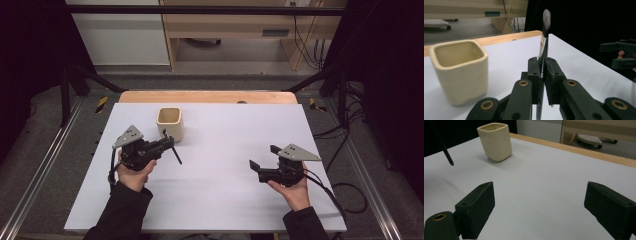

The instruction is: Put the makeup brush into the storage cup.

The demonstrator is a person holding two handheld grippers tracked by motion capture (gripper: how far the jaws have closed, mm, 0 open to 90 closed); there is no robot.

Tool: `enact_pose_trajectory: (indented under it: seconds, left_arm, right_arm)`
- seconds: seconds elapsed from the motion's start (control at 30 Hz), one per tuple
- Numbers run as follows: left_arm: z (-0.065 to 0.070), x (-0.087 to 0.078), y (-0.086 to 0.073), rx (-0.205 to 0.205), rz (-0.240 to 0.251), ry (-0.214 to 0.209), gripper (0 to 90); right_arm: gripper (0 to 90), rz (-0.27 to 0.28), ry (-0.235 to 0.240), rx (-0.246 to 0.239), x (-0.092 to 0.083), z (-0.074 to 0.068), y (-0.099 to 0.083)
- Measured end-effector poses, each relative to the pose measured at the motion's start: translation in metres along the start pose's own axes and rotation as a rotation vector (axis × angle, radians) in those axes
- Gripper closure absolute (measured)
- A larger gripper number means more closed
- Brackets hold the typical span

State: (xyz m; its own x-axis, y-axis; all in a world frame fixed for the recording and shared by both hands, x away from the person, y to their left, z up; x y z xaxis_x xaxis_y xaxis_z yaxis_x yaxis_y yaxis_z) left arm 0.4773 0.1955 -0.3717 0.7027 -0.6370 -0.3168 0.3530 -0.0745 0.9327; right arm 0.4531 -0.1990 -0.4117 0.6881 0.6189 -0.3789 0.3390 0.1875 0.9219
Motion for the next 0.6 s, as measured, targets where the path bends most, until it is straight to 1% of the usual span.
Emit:
enact_pose_trajectory:
  seconds: [0.1, 0.23, 0.47, 0.6]
  left_arm:
    - [-0.004, -0.003, 0.004, 0.011, -0.008, 0.022, 83.4]
    - [-0.006, -0.005, 0.006, 0.018, -0.022, 0.039, 83.3]
    - [-0.011, -0.002, 0.010, 0.025, -0.051, 0.064, 83.4]
    - [-0.012, 0.002, 0.015, 0.023, -0.054, 0.079, 83.4]
  right_arm:
    - [8.4, -0.014, -0.019, 0.003, -0.002, 0.004, -0.001]
    - [8.1, -0.016, -0.026, 0.011, -0.005, 0.008, -0.002]
    - [8.0, -0.018, -0.051, 0.022, -0.008, 0.017, -0.005]
    - [8.0, -0.020, -0.059, 0.034, -0.009, 0.021, -0.007]
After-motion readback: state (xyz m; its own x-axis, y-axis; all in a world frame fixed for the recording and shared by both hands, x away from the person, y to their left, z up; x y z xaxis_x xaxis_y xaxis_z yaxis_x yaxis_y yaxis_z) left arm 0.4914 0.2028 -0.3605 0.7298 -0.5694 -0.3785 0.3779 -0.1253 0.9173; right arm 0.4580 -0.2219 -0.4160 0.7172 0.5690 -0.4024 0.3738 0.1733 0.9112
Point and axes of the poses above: each handheld gripper's, and its own axes: x roughly forward along the jaws, y roughly out of its top, z roughly to its right, the point moved 2 cm from there along x, roughly forward along the jaws, and after that the axes turned 5 degrees about y, right-handed, at the moved point
